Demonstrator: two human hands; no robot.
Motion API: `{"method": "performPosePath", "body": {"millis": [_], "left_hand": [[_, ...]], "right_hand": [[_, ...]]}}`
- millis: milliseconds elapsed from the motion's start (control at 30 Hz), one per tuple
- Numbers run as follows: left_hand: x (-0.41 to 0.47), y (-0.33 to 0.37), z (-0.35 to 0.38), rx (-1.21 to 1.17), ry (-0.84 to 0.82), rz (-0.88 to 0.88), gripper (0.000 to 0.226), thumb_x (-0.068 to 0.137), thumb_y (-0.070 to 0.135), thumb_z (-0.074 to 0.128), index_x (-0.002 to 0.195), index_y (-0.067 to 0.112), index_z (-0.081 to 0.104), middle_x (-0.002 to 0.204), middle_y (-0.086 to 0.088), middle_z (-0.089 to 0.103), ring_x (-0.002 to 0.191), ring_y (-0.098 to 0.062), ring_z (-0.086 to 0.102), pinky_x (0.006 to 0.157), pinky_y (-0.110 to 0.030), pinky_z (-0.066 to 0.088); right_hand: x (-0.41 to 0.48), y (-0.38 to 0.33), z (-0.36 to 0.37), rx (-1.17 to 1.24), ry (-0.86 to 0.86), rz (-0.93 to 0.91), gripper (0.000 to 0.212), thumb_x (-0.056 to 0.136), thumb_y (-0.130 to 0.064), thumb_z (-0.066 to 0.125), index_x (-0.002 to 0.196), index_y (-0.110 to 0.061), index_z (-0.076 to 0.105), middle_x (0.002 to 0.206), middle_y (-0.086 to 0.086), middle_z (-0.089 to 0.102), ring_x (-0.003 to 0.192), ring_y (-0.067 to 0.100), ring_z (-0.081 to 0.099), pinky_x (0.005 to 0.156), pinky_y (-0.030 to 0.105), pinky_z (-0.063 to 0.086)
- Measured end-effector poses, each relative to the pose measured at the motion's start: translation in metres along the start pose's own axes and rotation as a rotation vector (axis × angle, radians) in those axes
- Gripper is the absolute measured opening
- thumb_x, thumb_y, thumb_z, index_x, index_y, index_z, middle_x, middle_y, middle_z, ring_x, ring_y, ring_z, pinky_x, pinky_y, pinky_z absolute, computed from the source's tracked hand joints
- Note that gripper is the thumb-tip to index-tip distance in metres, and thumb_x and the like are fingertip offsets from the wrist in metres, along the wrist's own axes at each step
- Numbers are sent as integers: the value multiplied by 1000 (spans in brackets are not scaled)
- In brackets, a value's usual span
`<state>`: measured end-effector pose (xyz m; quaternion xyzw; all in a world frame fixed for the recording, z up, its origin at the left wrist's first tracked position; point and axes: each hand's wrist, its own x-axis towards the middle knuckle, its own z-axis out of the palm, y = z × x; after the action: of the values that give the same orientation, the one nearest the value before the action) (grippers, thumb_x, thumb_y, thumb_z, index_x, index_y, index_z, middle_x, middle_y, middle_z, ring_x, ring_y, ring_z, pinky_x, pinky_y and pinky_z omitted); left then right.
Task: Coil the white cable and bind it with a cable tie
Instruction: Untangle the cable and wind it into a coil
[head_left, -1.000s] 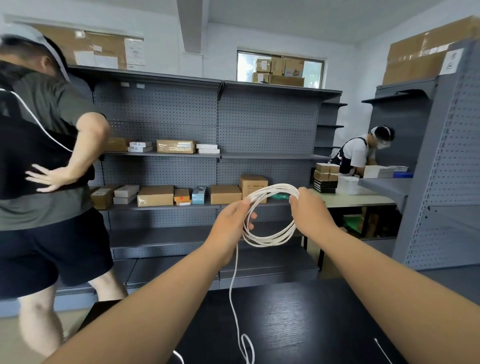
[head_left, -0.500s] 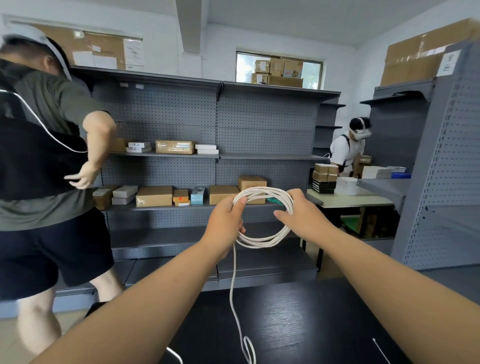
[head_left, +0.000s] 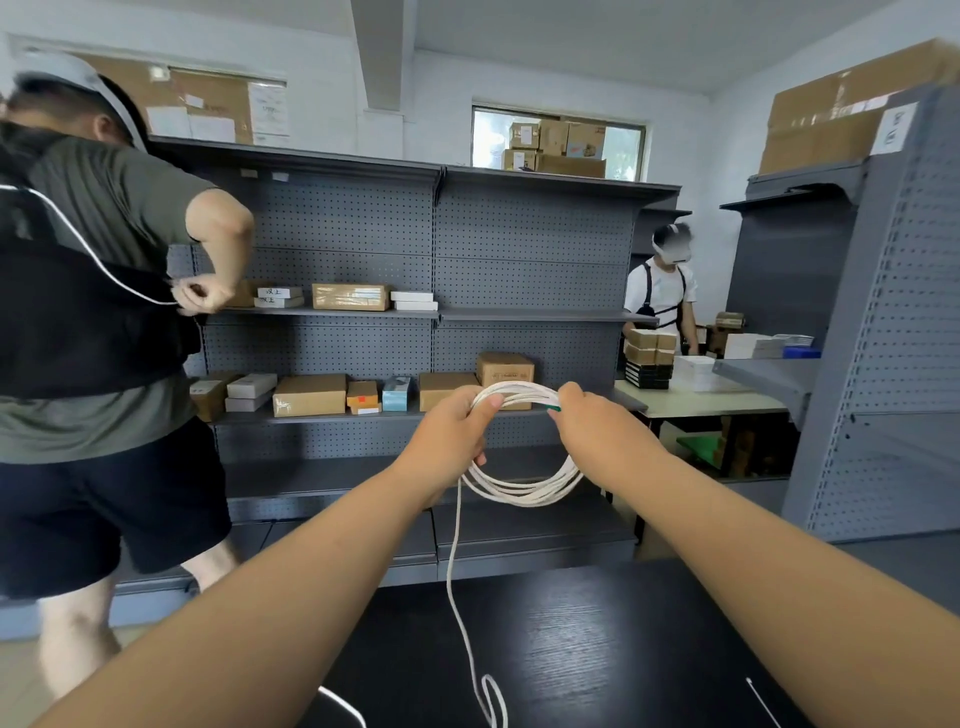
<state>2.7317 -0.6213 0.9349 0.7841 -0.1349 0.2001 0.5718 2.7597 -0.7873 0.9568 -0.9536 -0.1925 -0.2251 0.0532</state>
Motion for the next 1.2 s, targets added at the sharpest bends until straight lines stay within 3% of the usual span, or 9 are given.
{"method": "performPosePath", "body": {"millis": [100, 233, 333, 433, 600, 767, 900, 1067, 1200], "left_hand": [[-2, -2, -3, 34, 40, 18, 12, 94, 31, 49, 101, 24, 56, 56, 4, 48, 48, -8, 49, 57, -27, 46], [-7, -9, -2, 58, 8, -14, 13, 94, 27, 51, 107, 28, 52, 60, 6, 54, 50, -2, 55, 46, -18, 42], [-7, -10, 0, 296, 57, 61, 10, 97, 27, 43, 103, 24, 50, 68, 8, 53, 53, -1, 54, 47, -11, 38], [-4, -8, -1, 572, 101, 152, 10, 98, 27, 39, 92, 23, 46, 70, 13, 45, 66, -13, 47, 59, -27, 33], [7, -2, -3, 732, 74, 238, 17, 99, 25, 36, 90, 14, 47, 73, 3, 46, 65, -15, 44, 58, -30, 30], [8, 8, -3, 940, -99, 341, 16, 99, 23, 37, 99, 10, 47, 92, -8, 51, 75, -23, 51, 64, -41, 42], [5, 12, -3, 1057, -165, 452, 19, 99, 23, 36, 104, 7, 46, 97, -9, 48, 74, -22, 47, 63, -43, 41], [5, 13, -2, 905, -61, 325, 28, 95, 33, 45, 105, 8, 53, 100, -9, 57, 87, -25, 54, 75, -42, 46], [2, 15, -1, 632, -7, 121, 23, 87, 32, 61, 97, 12, 60, 85, -5, 61, 77, -17, 55, 61, -27, 41]], "right_hand": [[-2, 0, 0, 88, -36, 38, 21, 101, -30, 31, 88, -14, 35, 66, -1, 45, 53, 13, 42, 43, 26, 23], [-1, 1, -3, 228, -113, 124, 27, 100, -30, 33, 78, -15, 38, 68, 0, 45, 55, 11, 41, 45, 26, 26], [-2, 1, -2, 280, -159, 132, 32, 100, -29, 34, 70, -18, 35, 67, -2, 43, 57, 10, 41, 47, 24, 27], [-4, 2, -1, 290, -158, 136, 35, 99, -30, 35, 66, -22, 31, 67, -2, 43, 60, 13, 43, 48, 25, 28], [-9, 3, -5, 191, -29, 56, 13, 93, -26, 46, 88, -17, 39, 81, 2, 51, 72, 21, 49, 58, 30, 33], [-10, -3, -7, -31, 96, -144, 29, 91, -32, 47, 112, -13, 41, 99, 10, 57, 88, 30, 55, 60, 34, 37], [-6, -7, -1, -103, 58, -203, 32, 97, -33, 39, 117, -9, 39, 98, 13, 60, 82, 31, 57, 60, 37, 38], [-1, -6, 8, -64, 60, -139, 12, 98, -22, 35, 102, -12, 38, 87, 9, 57, 63, 25, 45, 50, 34, 29], [3, 1, 16, 2, 108, -13, 16, 97, -18, 34, 85, -20, 23, 75, 2, 44, 60, 26, 44, 43, 28, 18]]}}
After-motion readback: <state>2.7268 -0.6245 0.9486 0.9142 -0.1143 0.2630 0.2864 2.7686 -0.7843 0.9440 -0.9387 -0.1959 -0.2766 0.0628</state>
